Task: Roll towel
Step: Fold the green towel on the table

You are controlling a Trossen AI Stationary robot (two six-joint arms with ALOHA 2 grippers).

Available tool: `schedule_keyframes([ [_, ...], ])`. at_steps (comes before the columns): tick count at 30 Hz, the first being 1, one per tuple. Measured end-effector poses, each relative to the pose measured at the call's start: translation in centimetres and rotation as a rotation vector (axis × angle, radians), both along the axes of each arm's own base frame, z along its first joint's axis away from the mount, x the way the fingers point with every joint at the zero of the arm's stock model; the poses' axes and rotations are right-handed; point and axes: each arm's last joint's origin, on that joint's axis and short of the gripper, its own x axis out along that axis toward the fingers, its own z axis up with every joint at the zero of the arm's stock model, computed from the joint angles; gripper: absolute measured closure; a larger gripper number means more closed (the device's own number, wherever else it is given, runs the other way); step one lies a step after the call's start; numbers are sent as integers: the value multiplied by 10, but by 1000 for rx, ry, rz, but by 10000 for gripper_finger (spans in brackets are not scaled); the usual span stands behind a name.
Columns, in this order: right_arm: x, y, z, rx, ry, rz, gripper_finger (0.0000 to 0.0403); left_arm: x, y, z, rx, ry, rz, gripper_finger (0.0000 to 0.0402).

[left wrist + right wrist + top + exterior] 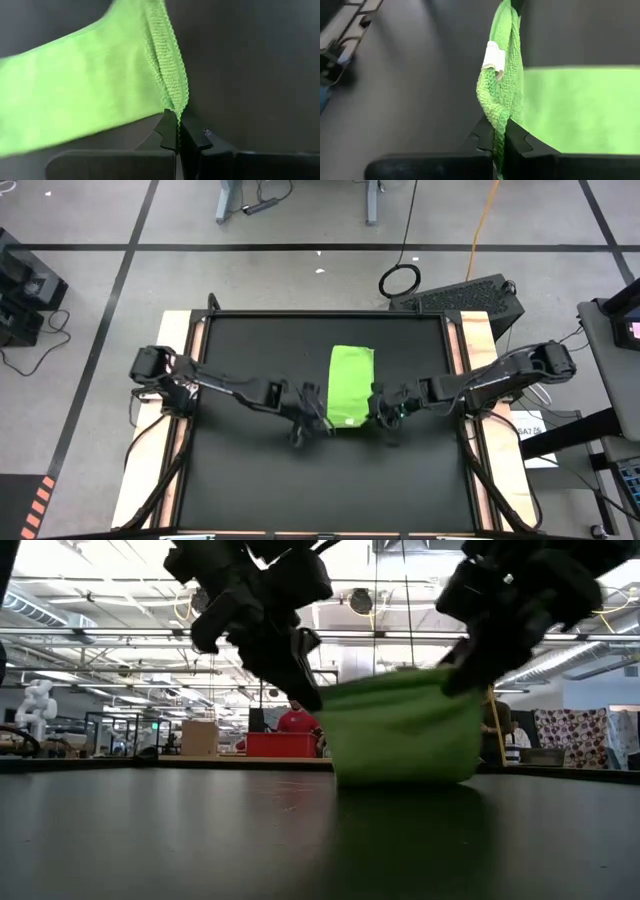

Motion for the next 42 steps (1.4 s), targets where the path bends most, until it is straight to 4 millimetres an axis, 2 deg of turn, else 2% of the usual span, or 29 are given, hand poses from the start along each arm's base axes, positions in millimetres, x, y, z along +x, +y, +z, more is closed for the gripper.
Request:
schedule_keyframes([
  [4,1,20,-17,21,64,46,402,7,-20,-17,-10,-11,-44,400],
  [8,5,38,-35,21,104,64,402,11,-30,-30,-23,0,-60,400],
  [14,7,60,-57,12,141,30,403,13,-36,-47,-70,49,-79,400],
  [19,6,71,-64,-8,134,-30,394,14,-38,-56,-104,77,-80,400],
  [24,-1,82,-66,-20,133,-52,351,13,-39,-58,-145,87,-100,400],
  [33,-18,109,-65,-165,35,-99,215,14,-41,-57,-169,77,-93,400],
  [36,-24,116,-64,-248,-16,-132,200,16,-42,-56,-173,58,-96,399],
  [42,-32,124,-62,-346,-84,-158,202,16,-43,-55,-174,54,-100,399],
])
